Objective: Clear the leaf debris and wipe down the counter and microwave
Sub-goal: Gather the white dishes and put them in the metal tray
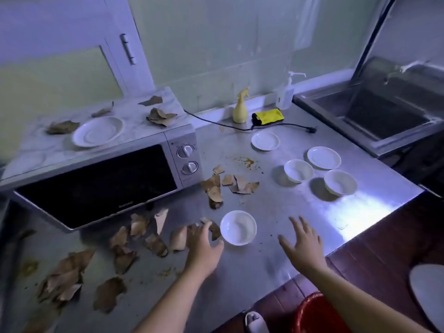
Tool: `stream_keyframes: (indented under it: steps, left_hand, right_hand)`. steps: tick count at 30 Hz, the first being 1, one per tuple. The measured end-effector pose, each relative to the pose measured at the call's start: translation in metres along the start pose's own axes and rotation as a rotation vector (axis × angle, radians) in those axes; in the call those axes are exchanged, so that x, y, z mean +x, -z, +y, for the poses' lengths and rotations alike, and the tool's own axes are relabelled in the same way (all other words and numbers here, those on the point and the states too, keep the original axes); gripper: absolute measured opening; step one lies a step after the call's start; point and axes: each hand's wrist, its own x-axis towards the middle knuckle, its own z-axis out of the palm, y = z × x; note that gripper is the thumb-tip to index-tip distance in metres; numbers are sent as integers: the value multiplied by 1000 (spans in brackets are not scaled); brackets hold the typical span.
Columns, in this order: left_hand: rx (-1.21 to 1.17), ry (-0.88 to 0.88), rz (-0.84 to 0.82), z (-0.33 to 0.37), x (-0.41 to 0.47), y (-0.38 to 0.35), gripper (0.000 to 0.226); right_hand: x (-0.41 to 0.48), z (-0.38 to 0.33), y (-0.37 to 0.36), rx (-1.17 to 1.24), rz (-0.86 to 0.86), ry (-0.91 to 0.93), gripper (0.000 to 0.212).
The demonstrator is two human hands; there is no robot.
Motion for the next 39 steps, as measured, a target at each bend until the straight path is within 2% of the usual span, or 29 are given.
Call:
stream_keyframes:
  steps: [4,7,11,13,17,19,21,23,26,29,31,34,39]
  left_hand:
    - [-104,226,21,14,35,-35,65]
    - [-140,349,79,20,56,-53,62]
    - [-203,441,179,23,73,-65,56]
    - [-276,474,186,28,77,-67,43]
    - [-353,483,185,38,80,-73,40]
    - [-376,475,173,46,82,-77,38]
    - [-407,464,163,58,83,-81,38]
    - [-434,449,142,68,84,-85,38]
    - [-459,432,110,82,83,-91,37]
    - [-480,416,86,92,82,-95,37]
    - [-495,417,77,95,83,-97,36]
    - [-527,437,69,96,84,-99,35]
    - [-570,459,66,99,85,-99,34]
  right_hand:
    - [57,42,26,55,7,-173,72]
    - [98,65,45,71,43,-232,73]
    - [142,82,63,131,74,-280,72]
    - [162,90,68,123,99,-305,72]
    - [201,107,83,94,103,-432,96]
    - [222,115,92,117,107,-509,101]
    - [243,126,99,241,149,-618,89]
    - [258,139,106,390,174,-711,59]
    - [267,159,109,470,186,-819,11]
    - [267,168,109,562,178,-923,17]
    - [265,171,107,757,229,-935,22]
    - [266,164,110,1043,285,-833,36]
    - [288,117,121,1085,115,-650,34]
